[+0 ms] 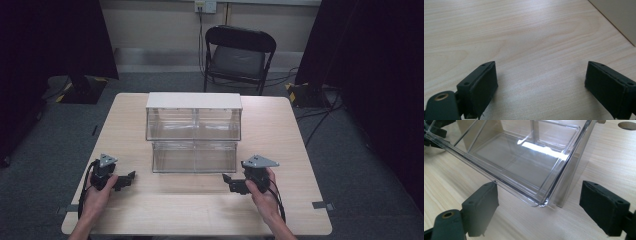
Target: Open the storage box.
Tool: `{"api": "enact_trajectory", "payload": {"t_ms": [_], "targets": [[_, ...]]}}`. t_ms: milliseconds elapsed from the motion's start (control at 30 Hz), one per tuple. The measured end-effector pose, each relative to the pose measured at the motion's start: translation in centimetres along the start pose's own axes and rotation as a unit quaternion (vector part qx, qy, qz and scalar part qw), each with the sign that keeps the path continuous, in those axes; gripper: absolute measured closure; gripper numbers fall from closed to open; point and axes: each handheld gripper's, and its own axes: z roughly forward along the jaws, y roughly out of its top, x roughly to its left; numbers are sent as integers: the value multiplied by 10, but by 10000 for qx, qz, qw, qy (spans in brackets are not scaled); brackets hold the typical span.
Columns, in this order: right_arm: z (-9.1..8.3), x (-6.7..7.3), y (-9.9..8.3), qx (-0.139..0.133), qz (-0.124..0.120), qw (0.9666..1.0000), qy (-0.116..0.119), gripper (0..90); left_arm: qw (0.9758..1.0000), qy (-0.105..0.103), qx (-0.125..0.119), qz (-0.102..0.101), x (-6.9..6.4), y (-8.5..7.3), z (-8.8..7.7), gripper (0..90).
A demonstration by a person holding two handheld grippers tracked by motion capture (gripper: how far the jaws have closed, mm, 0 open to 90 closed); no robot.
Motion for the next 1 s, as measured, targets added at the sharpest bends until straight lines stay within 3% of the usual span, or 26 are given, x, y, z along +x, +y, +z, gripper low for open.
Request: {"api": "enact_trajectory", "payload": {"t_ms": [1000], "targets": [[-4, 0, 6, -145, 24, 9999, 92, 149, 10000, 0, 1, 3, 0, 0, 0, 104]]}}
